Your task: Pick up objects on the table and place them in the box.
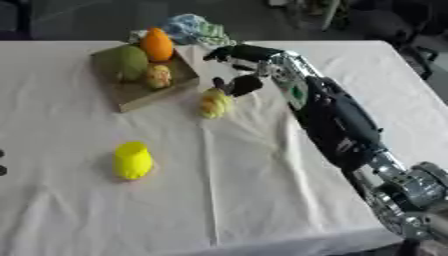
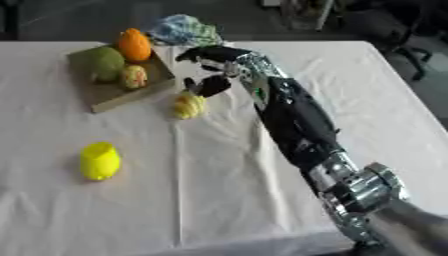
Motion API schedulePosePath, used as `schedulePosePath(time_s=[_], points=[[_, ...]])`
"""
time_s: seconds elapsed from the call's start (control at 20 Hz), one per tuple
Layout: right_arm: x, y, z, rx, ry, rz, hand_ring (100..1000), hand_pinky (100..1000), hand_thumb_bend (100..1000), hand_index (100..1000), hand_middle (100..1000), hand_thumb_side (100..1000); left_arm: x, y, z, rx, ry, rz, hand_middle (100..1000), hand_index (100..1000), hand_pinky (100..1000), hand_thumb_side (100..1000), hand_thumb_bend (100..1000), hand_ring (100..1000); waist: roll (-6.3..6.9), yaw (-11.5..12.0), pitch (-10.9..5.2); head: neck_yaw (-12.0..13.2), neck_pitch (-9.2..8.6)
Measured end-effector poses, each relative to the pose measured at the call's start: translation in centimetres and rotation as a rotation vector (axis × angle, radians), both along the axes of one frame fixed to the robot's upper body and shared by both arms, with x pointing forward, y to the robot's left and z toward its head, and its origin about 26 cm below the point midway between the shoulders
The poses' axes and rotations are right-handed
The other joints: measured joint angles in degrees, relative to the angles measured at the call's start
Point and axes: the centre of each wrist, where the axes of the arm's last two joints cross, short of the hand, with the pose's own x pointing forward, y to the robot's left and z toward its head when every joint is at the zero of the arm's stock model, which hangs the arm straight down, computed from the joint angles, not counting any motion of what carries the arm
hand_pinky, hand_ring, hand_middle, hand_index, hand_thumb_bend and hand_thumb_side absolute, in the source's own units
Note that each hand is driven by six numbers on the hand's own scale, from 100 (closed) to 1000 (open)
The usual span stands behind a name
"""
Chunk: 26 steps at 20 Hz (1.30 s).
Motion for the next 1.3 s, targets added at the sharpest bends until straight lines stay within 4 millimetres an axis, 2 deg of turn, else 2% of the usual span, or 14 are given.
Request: schedulePosePath(time_s=[0.25, 0.4, 0.55, 0.6, 0.65, 0.7, 0.9, 1.0, 1.15, 1.3], points=[[-0.1, 0.0, -0.8, -0.127, 0.065, 0.029, 963, 921, 100, 1000, 985, 427, 0.0, 0.1, 0.0, 0.0, -0.003, 0.009, 569, 712, 630, 967, 100, 522, 0.0, 0.0, 0.0, 0.19, 0.0], [-0.1, 0.3, -0.9, -0.161, 0.049, 0.016, 965, 925, 100, 1000, 983, 321, 0.0, 0.1, 0.0, 0.0, -0.003, 0.01, 569, 712, 630, 966, 100, 522, 0.0, 0.01, 0.0, 0.19, 0.0], [-0.1, 0.9, -1.1, -0.166, 0.008, -0.016, 945, 912, 100, 996, 966, 269, 0.0, 0.1, 0.0, 0.0, -0.003, 0.01, 569, 712, 630, 967, 100, 522, 0.0, 0.08, 0.0, 0.16, 0.0], [-0.1, 1.0, -1.3, -0.164, -0.003, -0.026, 931, 903, 100, 964, 946, 226, 0.0, 0.1, 0.0, 0.0, -0.003, 0.01, 569, 712, 630, 967, 100, 522, 0.0, 0.09, 0.0, 0.12, 0.0], [-0.1, 1.2, -1.5, -0.162, -0.014, -0.033, 926, 900, 100, 951, 938, 228, 0.0, 0.1, 0.0, 0.0, -0.003, 0.01, 569, 712, 630, 967, 100, 522, 0.0, 0.11, 0.0, 0.09, 0.0], [0.0, 1.3, -1.7, -0.16, -0.027, -0.038, 910, 890, 100, 908, 906, 230, 0.0, 0.1, 0.0, 0.0, -0.004, 0.01, 569, 712, 630, 968, 100, 522, 0.0, 0.12, 0.0, 0.08, 0.0], [-0.1, 2.1, -2.2, -0.138, -0.097, -0.041, 837, 844, 100, 514, 730, 237, 0.0, 0.1, 0.0, 0.0, -0.003, 0.009, 570, 712, 629, 969, 100, 523, 0.0, 0.21, 0.0, 0.08, 0.0], [-0.1, 2.3, -2.5, -0.125, -0.137, -0.04, 790, 810, 100, 384, 645, 218, 0.0, 0.1, 0.0, 0.0, -0.003, 0.009, 570, 711, 629, 970, 100, 523, 0.0, 0.34, 0.0, 0.06, 0.0], [-0.1, 2.6, -2.6, -0.08, -0.213, -0.046, 748, 784, 100, 345, 601, 183, 0.0, 0.1, 0.0, 0.0, -0.003, 0.009, 570, 711, 629, 971, 100, 523, 0.0, 0.46, 0.0, 0.05, 0.0], [0.0, 2.8, -1.4, -0.007, -0.317, -0.064, 724, 766, 100, 355, 588, 145, 0.0, 0.1, 0.0, 0.0, -0.002, 0.009, 570, 711, 629, 970, 100, 523, 0.0, 0.57, 0.0, 0.05, 0.0]])
